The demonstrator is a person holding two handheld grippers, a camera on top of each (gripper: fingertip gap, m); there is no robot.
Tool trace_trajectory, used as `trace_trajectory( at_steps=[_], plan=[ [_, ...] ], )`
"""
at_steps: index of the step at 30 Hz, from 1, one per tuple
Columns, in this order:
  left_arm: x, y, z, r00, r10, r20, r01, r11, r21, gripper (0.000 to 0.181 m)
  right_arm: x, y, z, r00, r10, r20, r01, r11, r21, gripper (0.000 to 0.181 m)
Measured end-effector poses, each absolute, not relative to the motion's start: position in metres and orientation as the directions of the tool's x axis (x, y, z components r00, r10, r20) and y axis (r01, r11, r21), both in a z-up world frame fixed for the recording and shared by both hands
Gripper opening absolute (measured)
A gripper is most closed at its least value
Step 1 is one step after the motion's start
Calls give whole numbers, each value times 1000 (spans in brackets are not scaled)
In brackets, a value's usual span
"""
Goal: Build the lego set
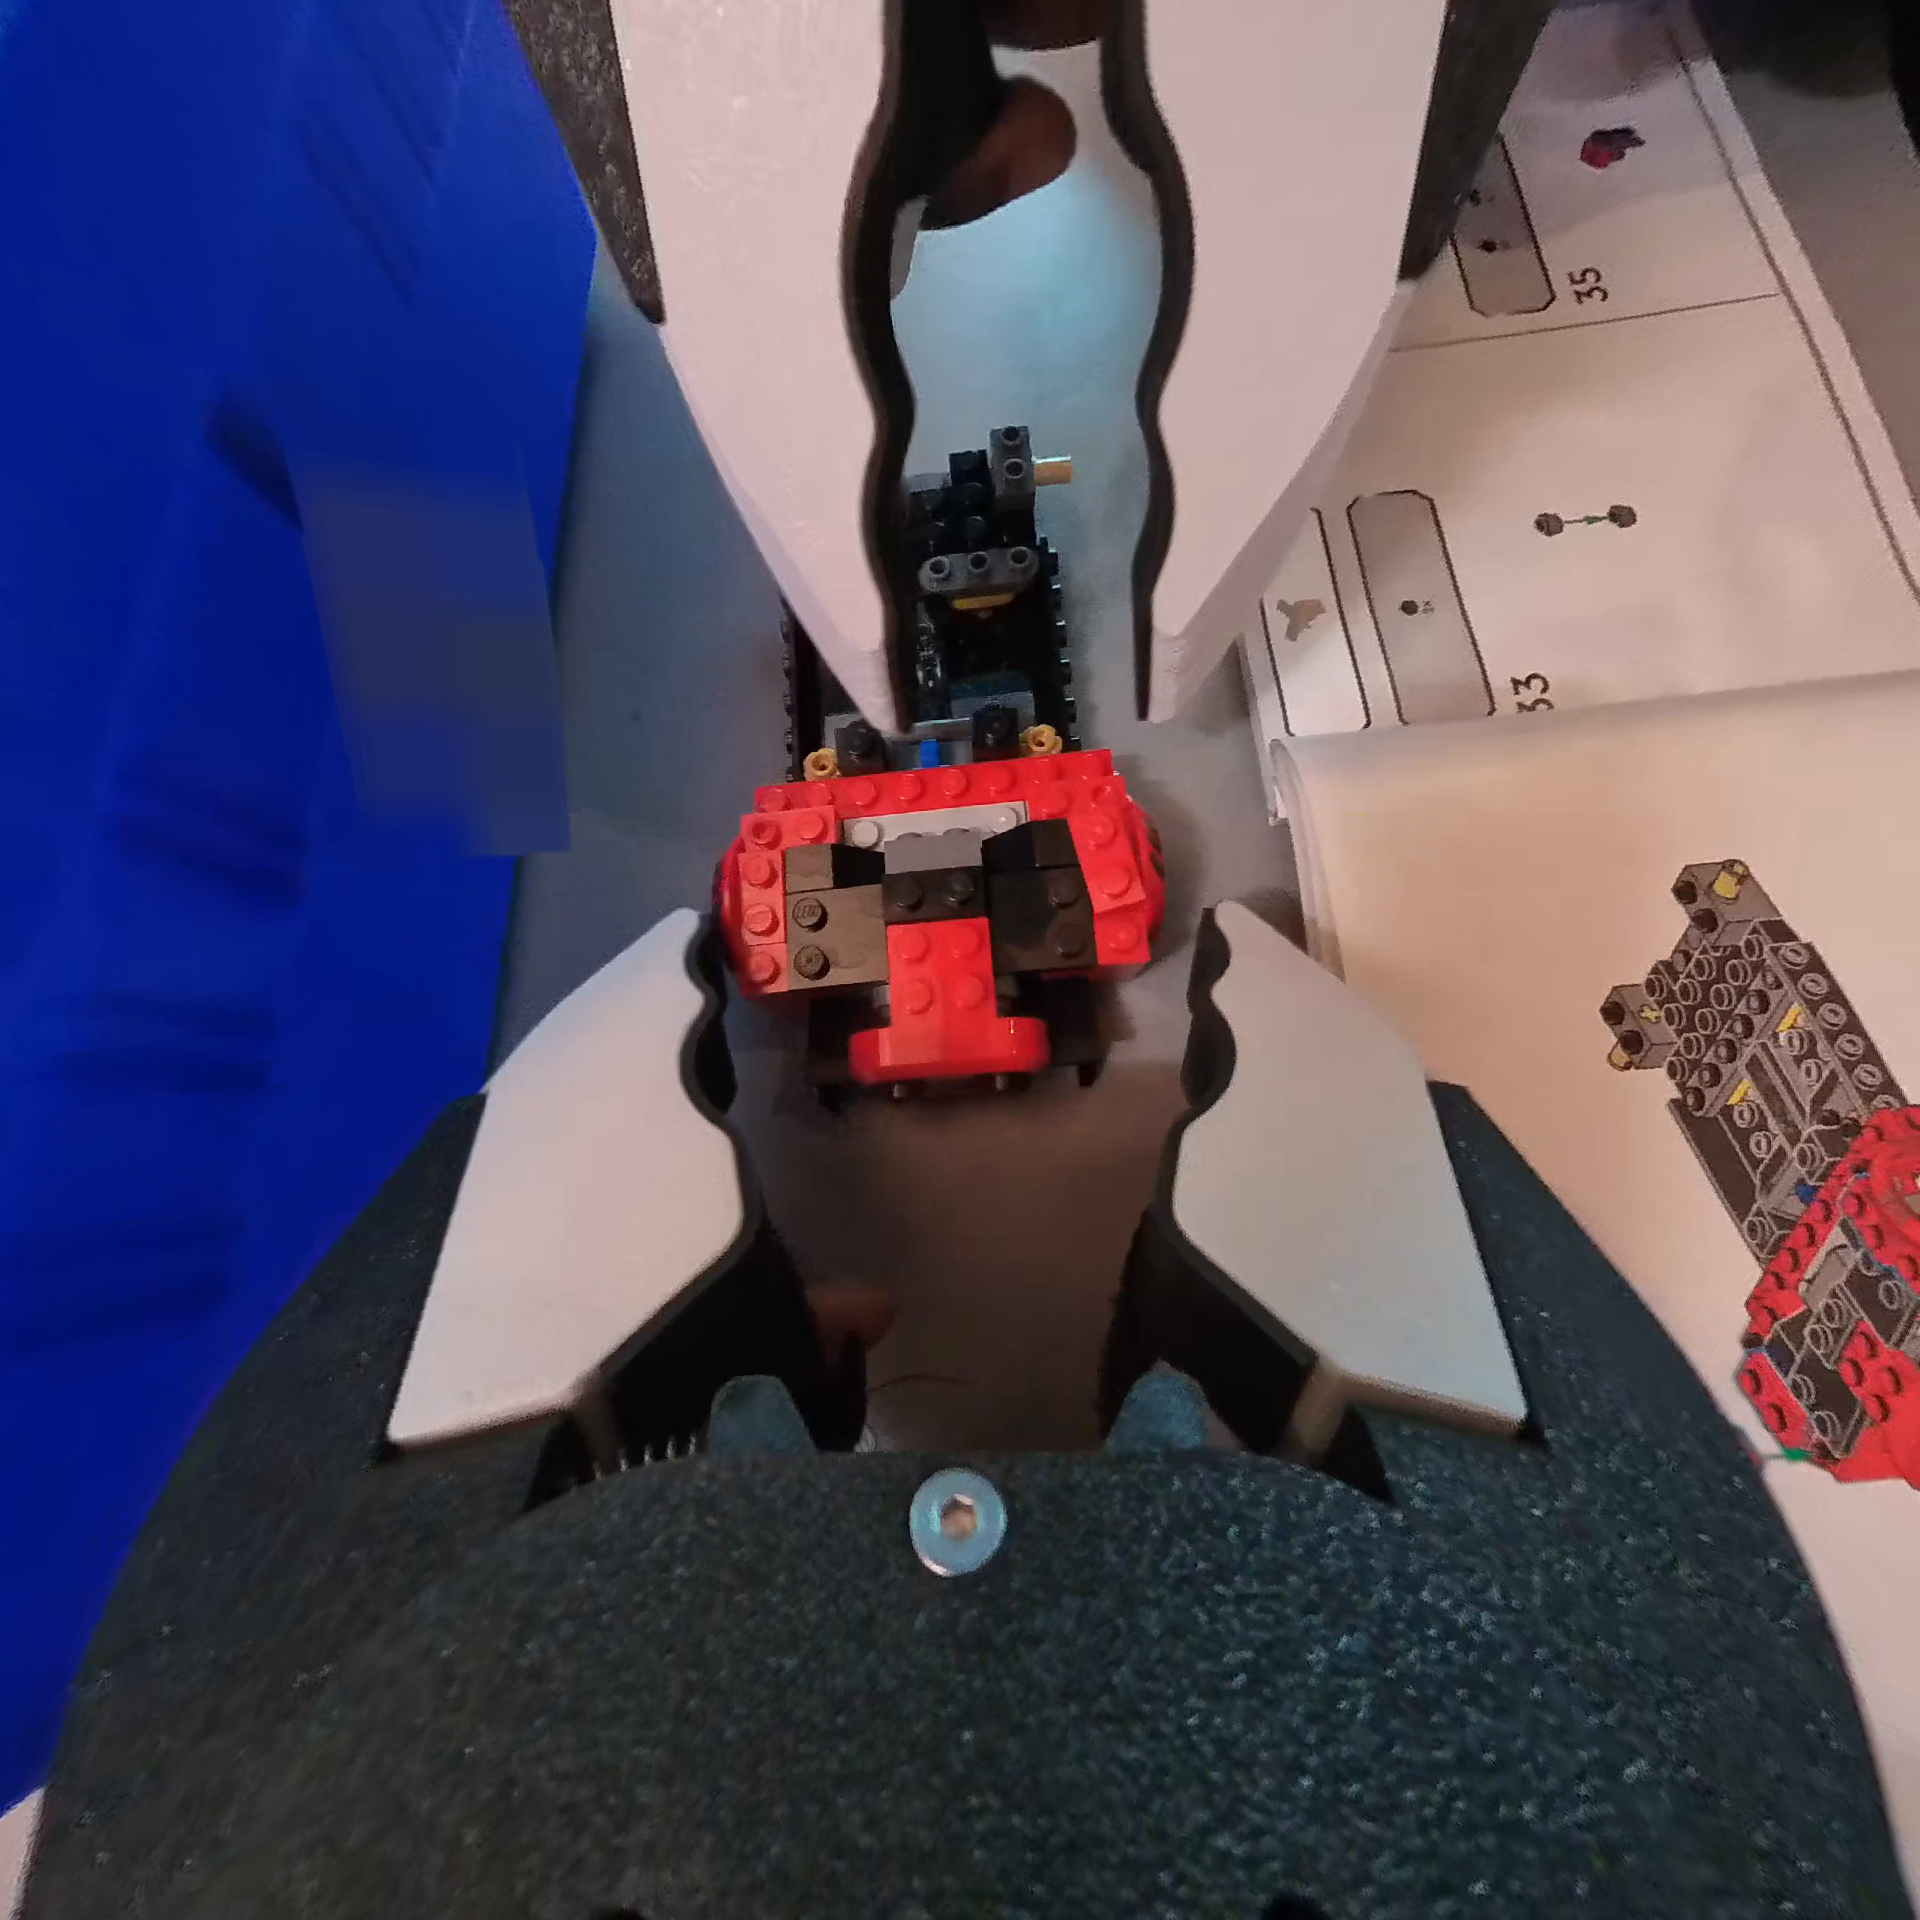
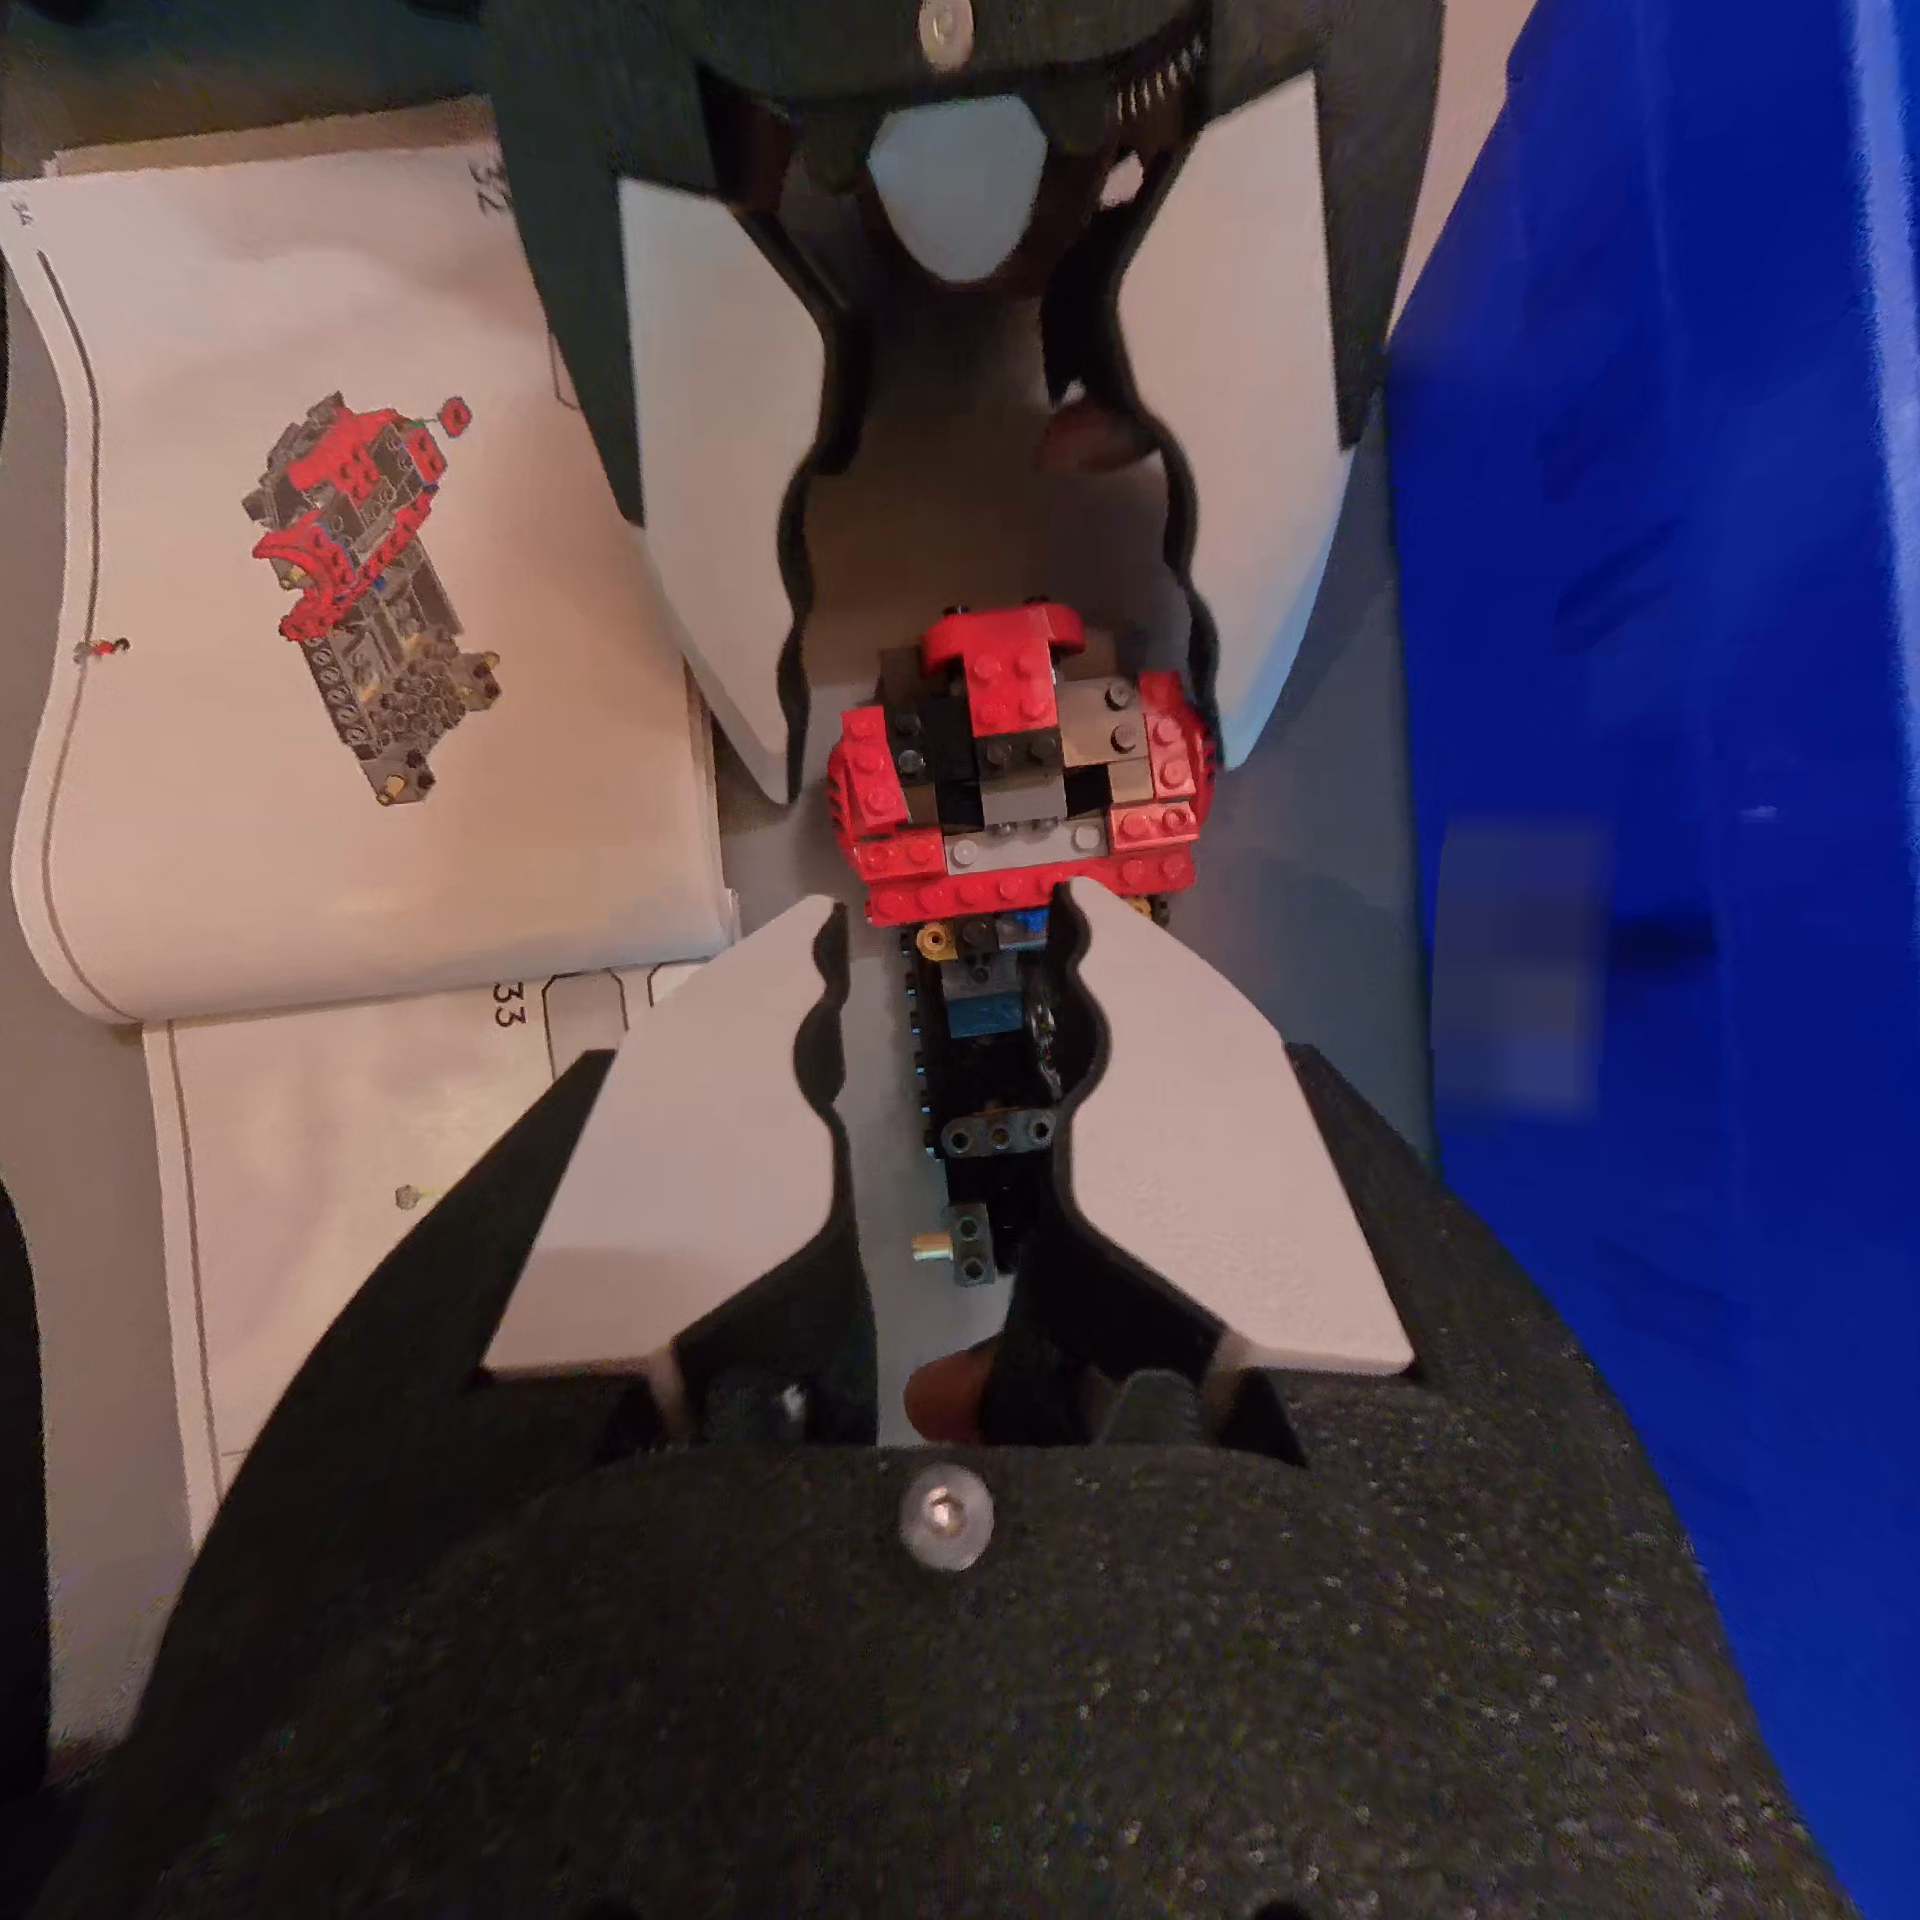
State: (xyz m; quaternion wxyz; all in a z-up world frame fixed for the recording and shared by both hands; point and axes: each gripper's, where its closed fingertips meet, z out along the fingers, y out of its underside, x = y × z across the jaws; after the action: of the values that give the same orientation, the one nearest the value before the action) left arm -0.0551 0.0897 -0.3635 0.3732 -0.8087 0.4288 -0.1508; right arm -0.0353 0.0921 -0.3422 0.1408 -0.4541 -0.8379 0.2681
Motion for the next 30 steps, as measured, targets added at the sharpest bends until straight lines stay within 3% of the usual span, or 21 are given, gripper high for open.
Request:
trace_trajectory(
  at_steps=[5,9,20,30],
  plan=[
    [-55,90,-363,589,-805,-71,-574,-355,-738,78,-44,84,-331,-573,819,28,618,455,-641,9],
    [-55,90,-363,596,-800,-69,-567,-358,-742,78,-48,75,-331,-586,810,-1,621,448,-643,1],
    [-55,91,-363,607,-792,-68,-562,-367,-741,78,-45,67,-341,-575,817,-35,666,444,-599,0],
    [-56,92,-363,617,-785,-60,-557,-381,-738,78,-46,68,-341,-503,864,17,669,402,-626,0]
  ],
)
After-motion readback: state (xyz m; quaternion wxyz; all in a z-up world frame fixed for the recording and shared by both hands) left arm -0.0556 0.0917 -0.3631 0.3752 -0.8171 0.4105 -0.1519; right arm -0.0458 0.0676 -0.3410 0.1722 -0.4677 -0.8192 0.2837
